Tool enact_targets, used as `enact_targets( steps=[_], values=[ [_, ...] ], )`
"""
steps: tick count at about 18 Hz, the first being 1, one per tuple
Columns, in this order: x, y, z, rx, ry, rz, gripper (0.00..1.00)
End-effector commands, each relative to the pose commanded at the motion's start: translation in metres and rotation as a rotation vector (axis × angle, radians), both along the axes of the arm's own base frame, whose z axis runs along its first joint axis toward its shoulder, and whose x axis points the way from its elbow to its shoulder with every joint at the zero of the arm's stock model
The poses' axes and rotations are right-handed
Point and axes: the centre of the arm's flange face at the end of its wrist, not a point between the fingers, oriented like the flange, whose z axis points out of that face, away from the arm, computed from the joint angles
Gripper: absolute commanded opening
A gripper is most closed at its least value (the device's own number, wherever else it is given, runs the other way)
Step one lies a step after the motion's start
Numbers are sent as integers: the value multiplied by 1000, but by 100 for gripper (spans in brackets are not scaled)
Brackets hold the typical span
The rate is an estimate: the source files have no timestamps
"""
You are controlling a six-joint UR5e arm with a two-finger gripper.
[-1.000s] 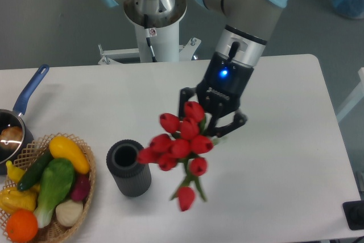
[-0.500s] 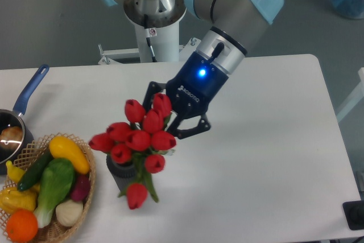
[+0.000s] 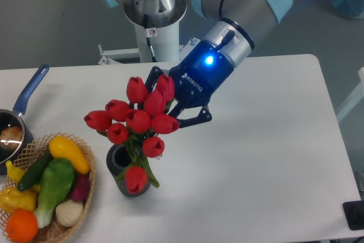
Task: Insert the flowers into the vase
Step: 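Lower the tulip stems into the black vase opening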
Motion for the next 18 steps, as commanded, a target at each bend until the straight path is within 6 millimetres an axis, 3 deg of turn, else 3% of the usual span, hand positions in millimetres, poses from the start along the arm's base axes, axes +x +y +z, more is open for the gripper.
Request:
enact_targets(
  steps=[4,7,12,18],
  values=[
    [15,3,13,22,-28,-22,9],
    [30,12,11,18,-33,-50,9],
    [37,17,0,11,-46,-65,9],
    [31,21,-12,9,-45,-66,9]
  ],
)
